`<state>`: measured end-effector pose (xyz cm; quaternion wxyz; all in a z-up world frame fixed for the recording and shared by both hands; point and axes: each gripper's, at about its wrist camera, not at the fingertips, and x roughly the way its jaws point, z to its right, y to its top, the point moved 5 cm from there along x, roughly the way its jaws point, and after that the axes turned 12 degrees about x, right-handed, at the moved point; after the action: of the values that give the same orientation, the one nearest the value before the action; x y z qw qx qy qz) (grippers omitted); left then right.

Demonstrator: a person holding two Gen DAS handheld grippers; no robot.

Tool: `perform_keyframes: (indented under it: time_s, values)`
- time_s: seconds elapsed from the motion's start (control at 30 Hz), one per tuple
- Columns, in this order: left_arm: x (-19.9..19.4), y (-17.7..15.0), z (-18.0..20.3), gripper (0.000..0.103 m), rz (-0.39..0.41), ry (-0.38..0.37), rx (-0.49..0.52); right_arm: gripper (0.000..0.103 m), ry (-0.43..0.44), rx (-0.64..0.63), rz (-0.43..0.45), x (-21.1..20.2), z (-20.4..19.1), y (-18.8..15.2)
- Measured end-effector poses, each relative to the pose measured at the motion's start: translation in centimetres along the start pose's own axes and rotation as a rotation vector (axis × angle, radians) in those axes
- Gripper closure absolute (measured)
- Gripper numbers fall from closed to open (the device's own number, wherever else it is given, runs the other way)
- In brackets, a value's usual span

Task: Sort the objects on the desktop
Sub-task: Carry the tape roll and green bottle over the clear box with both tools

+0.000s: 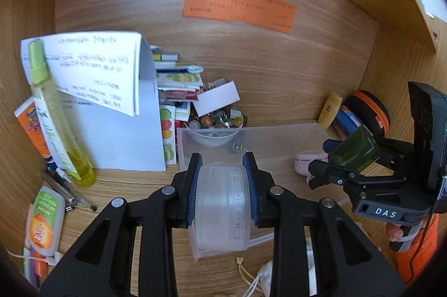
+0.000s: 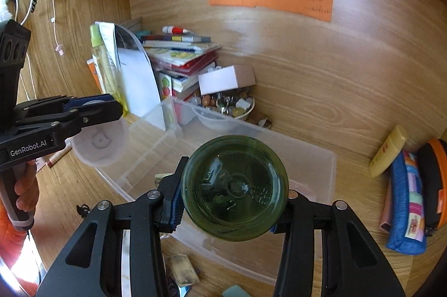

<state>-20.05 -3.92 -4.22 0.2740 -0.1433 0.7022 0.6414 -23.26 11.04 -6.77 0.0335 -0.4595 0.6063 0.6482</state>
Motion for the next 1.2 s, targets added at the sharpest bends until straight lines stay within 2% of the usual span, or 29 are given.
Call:
perform_keyframes:
  time_s: [0.27,0.63,1.13,1.2]
  values:
    - [2.5,-1.2,0.3,0.074,-0.050,-0.014,0.010,0.062,0.010,0.018,-0.076,2.6,0.4,-1.5]
    - [4.8,-2.6,1.1,0.074,-0.109,-0.008,0.044,0.062,0.021,0.018,-0.118,3.3,0.2,-2.3]
    - [5.0,-2.9,1.5,0.074,-0.114,-0.001,0.085,0.062,0.022,-0.006,-0.163,3.9,0.2,-3.0]
    - [4.9,-2.9,1.6,0.073,-0.114,-0.001,0.089,0.058,0.024,-0.003,-0.164,3.9,0.2,-3.0]
